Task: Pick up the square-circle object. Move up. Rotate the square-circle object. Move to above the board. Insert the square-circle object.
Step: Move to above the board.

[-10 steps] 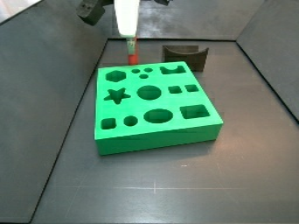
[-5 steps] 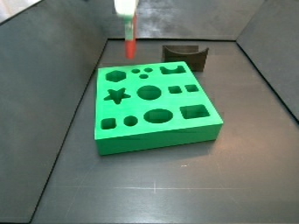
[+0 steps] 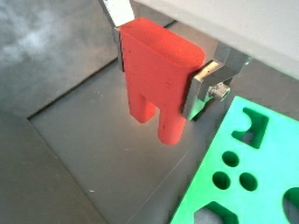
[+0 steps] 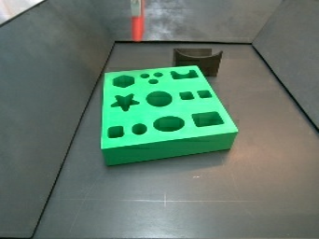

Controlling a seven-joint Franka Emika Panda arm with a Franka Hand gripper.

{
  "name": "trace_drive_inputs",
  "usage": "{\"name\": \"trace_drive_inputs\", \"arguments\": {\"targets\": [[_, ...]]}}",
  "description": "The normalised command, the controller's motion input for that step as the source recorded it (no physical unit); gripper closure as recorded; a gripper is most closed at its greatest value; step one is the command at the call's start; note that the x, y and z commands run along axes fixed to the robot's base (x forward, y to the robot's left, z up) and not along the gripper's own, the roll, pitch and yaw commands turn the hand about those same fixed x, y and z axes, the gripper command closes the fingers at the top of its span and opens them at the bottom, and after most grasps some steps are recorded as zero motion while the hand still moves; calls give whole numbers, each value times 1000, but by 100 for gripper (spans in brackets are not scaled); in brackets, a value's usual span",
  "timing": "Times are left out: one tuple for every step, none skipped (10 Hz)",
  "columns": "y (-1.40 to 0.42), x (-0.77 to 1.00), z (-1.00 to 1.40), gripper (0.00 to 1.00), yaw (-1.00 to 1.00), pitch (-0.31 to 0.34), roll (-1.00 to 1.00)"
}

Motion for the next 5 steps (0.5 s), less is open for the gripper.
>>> {"name": "trace_drive_inputs", "arguments": {"targets": [[-75,27,1000,100,20,93,-3],[-61,26,949,100,23,92,-10],[-51,24,837,100,24,89,-13],[-34,20,612,100,24,90,-19],[-24,19,445,100,21,93,-24]]}}
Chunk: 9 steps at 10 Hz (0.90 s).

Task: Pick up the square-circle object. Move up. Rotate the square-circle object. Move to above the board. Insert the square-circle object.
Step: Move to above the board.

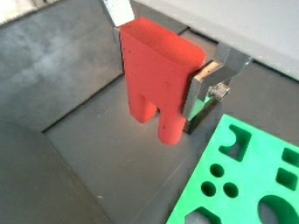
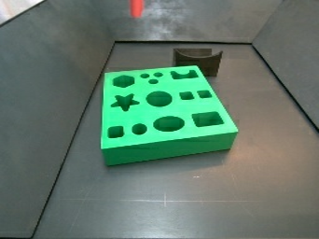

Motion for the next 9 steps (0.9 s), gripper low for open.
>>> {"name": "trace_drive_inputs", "arguments": {"targets": [[-19,18,223,100,19,93,-29],[-1000,222,345,100,1000,4,19],[-1000,225,322,100,1000,4,26],[-1000,228,336,100,1000,12,29],[-1000,234,337,100,1000,15,26],[-1000,239,335,100,1000,21,30],[-1000,253,335,100,1000,28,32],[-1000,268,336,100,1000,38,31],[-1000,282,340,100,1000,47,35]]}}
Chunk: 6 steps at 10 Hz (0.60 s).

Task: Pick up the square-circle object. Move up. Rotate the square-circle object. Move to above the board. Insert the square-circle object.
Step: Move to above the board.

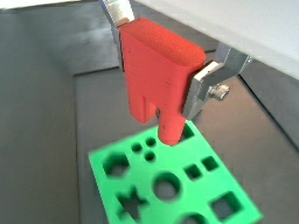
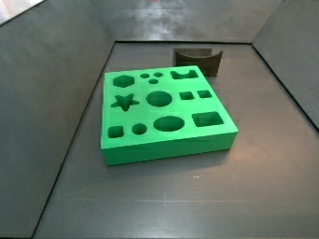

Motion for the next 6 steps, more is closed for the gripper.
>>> {"name": "trace_drive_inputs", "arguments": {"targets": [[-1000,313,343,100,1000,60,39],[-762,275,260,100,1000,71,44],[-465,211,159,100,1000,83,53],[-222,137,80,100,1000,92,60],[-127,91,47,100,1000,99,70],[-81,73,43,100,1000,109,78]]}}
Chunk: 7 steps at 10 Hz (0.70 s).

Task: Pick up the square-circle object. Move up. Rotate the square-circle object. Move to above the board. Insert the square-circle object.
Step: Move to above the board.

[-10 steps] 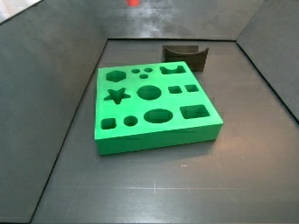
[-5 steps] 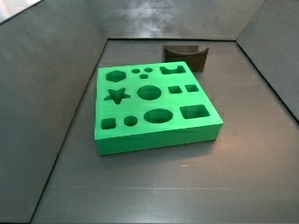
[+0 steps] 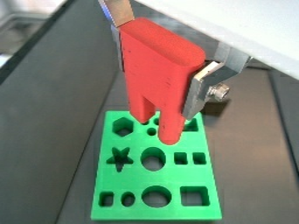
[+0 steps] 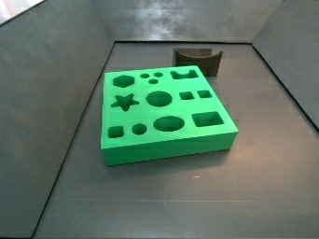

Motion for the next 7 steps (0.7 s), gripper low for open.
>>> {"name": "trace_drive_inputs", "arguments": {"targets": [[-58,71,34,100,1000,128,91],[-49,71,29,100,1000,145,104],[-43,74,27,100,1000,168,120],[-40,78,25,100,1000,196,142],[-41,90,20,100,1000,239,183],[-39,92,20,100,804,234,193],[-40,94,20,100,470,185,183]]}}
